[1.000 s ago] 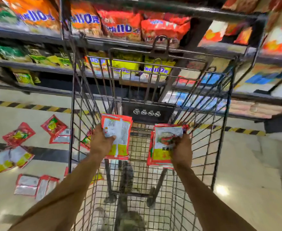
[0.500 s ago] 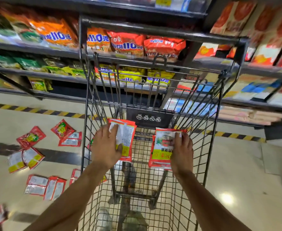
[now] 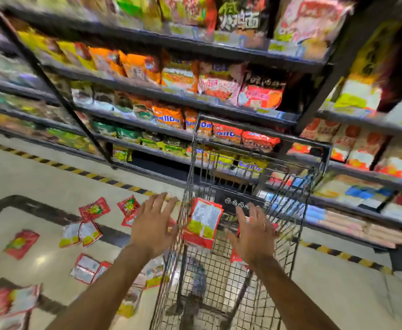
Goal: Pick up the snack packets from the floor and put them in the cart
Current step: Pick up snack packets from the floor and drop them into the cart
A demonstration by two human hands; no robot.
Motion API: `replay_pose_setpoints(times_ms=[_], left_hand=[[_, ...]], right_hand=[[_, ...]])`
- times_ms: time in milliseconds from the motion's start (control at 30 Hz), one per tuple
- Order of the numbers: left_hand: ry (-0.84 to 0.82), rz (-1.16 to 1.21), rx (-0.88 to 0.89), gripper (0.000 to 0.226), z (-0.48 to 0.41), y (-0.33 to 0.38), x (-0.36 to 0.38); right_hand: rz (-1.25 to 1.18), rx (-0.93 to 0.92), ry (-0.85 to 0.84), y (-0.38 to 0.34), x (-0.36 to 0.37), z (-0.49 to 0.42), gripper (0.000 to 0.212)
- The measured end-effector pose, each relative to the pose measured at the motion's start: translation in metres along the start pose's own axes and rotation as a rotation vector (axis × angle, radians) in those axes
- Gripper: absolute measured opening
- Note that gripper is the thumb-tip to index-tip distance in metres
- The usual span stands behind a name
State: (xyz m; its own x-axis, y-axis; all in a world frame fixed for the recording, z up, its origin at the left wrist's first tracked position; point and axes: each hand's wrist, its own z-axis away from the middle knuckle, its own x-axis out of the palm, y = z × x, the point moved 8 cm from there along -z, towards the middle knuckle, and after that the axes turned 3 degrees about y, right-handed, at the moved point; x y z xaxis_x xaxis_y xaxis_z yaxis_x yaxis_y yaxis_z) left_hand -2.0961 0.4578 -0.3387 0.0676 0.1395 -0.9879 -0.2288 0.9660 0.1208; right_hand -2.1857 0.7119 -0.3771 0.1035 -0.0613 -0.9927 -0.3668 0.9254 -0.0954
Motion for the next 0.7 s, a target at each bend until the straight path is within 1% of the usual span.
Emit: replay_pose_setpoints(times_ms=[167,333,533,633,700], left_hand=[[0.046,-0.012,-0.152,0.08,0.067,-0.077,-0.04],[0.128,-0.015,-0.332,0.08,0.165,-0.177,-0.076],[0.213,-0.011,-0.562,0.081,0.33,-0.311,-0.111],[0.251,-0.006,-0.643,0.078,0.427,-0.377,-0.118],[0.26,-0.013,-0.691,0.078,0.493,-0.42,-0.119]], right_hand=[[0.01,-0.154,0.004,-0.094,-0.046,0.013,0.079],[0.037,-0.318,0.042,-0.21,-0.076,0.045,0.08],[0.031,-0.51,0.047,-0.383,-0.097,0.123,0.081],[0.064,-0.591,0.117,-0.473,-0.104,0.18,0.079],[0.066,-0.646,0.129,-0.534,-0.102,0.224,0.076]])
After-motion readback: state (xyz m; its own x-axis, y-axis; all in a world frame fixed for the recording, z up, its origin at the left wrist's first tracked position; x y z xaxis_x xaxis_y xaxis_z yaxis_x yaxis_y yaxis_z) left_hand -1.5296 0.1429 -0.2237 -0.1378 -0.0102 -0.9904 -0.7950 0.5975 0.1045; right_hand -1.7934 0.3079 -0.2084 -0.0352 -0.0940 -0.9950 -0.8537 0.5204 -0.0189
